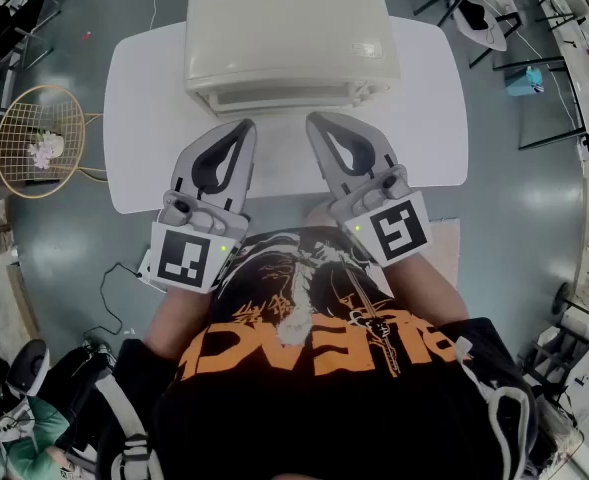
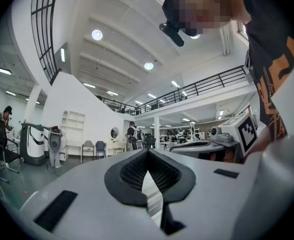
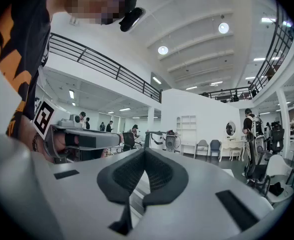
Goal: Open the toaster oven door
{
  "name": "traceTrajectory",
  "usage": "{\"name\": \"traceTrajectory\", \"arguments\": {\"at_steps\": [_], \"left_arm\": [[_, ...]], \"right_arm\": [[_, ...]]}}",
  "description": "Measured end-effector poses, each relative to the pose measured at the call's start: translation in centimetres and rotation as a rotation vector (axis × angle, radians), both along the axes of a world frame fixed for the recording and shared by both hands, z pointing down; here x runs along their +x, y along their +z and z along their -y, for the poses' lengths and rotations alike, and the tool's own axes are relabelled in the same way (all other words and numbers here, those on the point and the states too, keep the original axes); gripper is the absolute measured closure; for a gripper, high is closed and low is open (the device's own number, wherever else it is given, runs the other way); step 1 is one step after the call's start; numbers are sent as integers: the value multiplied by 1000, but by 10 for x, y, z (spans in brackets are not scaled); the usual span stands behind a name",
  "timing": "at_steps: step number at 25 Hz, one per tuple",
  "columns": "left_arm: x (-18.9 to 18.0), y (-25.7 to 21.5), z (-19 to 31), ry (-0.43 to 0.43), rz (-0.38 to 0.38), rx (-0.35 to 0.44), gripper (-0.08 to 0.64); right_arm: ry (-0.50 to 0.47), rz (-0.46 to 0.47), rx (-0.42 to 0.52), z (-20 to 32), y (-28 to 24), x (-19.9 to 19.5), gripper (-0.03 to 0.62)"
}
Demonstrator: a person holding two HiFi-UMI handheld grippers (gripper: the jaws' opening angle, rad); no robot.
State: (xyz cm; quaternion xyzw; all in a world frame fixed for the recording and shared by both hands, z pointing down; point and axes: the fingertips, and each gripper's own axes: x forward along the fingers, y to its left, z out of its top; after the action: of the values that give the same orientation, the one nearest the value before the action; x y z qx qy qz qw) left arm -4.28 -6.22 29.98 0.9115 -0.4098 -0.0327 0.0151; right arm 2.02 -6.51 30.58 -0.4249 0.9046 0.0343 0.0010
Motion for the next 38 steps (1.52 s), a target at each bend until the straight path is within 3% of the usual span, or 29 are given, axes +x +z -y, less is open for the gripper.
{"name": "traceTrajectory", "arguments": {"at_steps": [3,10,15,21,23,25,29,33,38], "left_arm": [[1,6,0,8,32,19,541],[1,3,0,5,14,37,541],[-1,6,0,4,36,15,541],[-4,12,6,-7,42,6,540],[-6,16,7,-13,44,-3,540],[-9,17,8,-20,44,-10,540],[-12,17,9,-26,36,-15,540],[-15,21,10,-27,51,-15,540],[-18,24,10,-38,60,-26,541]], "right_arm": [[2,-1,4,2,1,3,581],[9,-1,3,2,1,6,581],[12,5,3,3,-1,5,581],[-64,5,-9,7,7,4,580],[-106,-78,-33,14,20,5,538],[-179,-229,-89,23,44,5,482],[-356,-666,-167,34,103,5,462],[-421,-1026,-196,51,153,15,456],[-502,-1240,-254,66,187,19,456]]}}
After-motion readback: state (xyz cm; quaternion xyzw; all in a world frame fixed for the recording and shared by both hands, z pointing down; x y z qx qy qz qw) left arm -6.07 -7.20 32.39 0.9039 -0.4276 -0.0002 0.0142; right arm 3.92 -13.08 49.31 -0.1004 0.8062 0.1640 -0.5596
